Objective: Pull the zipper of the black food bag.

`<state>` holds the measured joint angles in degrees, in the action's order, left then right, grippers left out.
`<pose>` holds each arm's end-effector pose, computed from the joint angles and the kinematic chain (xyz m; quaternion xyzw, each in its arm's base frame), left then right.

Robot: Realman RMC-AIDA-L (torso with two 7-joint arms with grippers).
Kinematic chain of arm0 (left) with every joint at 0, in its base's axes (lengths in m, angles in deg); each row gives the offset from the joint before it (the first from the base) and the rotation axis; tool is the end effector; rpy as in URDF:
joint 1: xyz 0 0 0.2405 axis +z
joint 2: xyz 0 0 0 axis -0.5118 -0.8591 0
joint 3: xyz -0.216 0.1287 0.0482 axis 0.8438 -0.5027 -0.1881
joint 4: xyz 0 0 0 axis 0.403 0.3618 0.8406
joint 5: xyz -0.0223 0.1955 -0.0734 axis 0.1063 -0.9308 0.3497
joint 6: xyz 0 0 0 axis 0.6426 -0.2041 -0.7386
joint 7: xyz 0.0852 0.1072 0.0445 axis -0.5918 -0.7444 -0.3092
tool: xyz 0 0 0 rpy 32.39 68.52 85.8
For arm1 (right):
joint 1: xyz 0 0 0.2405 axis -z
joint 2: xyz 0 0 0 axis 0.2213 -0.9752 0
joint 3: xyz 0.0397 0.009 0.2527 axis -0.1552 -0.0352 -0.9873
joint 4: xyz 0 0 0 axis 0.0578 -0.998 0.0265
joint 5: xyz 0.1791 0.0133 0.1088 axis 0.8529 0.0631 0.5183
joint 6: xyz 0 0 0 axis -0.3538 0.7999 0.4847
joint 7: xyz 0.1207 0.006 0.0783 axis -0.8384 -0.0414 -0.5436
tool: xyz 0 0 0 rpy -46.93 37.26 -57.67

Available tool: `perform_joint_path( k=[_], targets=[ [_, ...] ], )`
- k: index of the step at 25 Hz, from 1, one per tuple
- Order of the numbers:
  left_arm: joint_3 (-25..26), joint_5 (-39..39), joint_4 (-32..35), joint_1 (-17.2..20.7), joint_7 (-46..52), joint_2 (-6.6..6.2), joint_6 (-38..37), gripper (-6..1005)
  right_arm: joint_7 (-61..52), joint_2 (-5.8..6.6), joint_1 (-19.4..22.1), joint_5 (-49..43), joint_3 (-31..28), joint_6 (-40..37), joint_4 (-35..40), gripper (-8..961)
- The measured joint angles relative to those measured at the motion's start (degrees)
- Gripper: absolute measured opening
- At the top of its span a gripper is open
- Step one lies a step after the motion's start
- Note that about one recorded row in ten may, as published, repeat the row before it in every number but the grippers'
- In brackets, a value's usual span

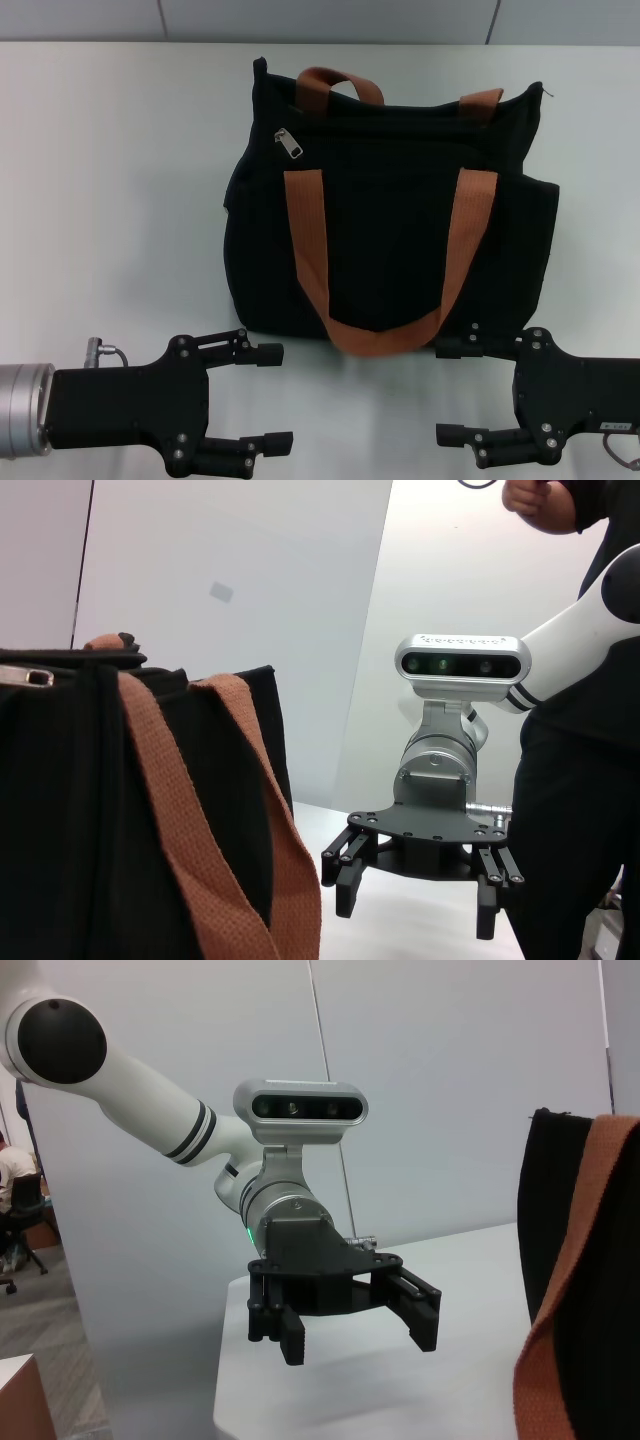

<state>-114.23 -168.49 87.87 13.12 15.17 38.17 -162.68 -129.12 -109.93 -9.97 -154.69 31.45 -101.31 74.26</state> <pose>-0.2895 0.2157 -0.0295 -0.9431 -0.1073 -0.3144 0.0128 0.2869 0.2301 -0.0379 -0.9508 0.0860 0.2968 0.0242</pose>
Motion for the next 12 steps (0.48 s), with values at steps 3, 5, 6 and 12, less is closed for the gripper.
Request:
perform_joint_path(
  k=[3, 5, 6, 12],
  targets=[
    [0.00, 0.00, 0.00, 0.00, 0.00, -0.02, 0.00, 830, 0.00, 0.00, -0.01, 0.00, 0.00, -0.01, 0.00, 821],
    [0.00, 0.00, 0.00, 0.00, 0.00, -0.07, 0.00, 830, 0.00, 0.00, -0.03, 0.00, 0.00, -0.03, 0.00, 821],
    [0.00, 0.00, 0.00, 0.00, 0.01, -0.07, 0.00, 830, 0.00, 0.00, -0.06, 0.00, 0.00, -0.03, 0.00, 821],
    [0.01, 0.14, 0.00, 0.05, 0.12, -0.09, -0.17, 830, 0.00, 0.00, -0.27, 0.00, -0.01, -0.05, 0.00, 820]
  ],
)
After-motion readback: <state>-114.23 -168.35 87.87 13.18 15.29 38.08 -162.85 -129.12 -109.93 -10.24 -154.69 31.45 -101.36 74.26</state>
